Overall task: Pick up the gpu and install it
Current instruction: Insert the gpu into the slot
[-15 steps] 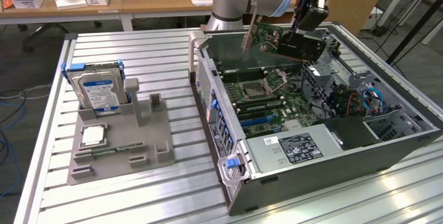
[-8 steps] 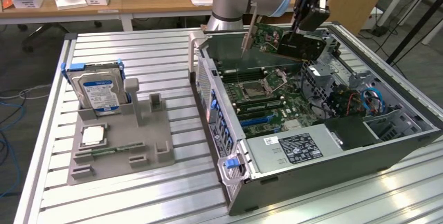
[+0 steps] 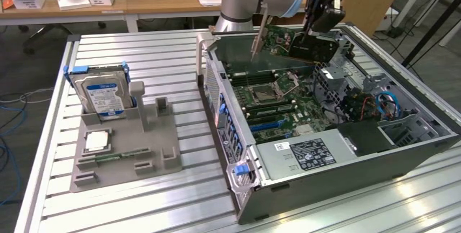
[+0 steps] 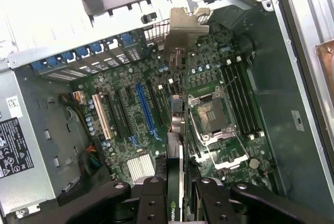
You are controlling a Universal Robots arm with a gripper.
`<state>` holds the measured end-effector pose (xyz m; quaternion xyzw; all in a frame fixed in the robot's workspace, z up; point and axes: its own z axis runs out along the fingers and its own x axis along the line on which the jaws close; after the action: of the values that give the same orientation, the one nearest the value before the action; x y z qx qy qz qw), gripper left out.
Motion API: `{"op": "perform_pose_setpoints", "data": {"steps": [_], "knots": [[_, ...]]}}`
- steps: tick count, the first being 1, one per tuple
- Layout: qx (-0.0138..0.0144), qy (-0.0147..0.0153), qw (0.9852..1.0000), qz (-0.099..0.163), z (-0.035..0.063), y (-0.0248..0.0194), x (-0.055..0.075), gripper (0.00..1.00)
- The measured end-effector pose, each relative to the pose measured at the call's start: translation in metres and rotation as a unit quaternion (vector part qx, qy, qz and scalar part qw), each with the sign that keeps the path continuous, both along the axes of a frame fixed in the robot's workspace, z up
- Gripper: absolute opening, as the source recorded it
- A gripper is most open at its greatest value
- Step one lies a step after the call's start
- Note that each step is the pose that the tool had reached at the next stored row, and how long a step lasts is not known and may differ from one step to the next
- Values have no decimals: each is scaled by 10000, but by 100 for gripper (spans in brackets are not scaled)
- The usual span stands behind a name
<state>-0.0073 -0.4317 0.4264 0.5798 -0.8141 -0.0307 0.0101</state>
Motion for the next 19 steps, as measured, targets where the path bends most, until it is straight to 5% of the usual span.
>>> {"op": "perform_pose_setpoints", "data": {"steps": [19], "knots": [[0,0,9984,569,0,0,4,26]]}}
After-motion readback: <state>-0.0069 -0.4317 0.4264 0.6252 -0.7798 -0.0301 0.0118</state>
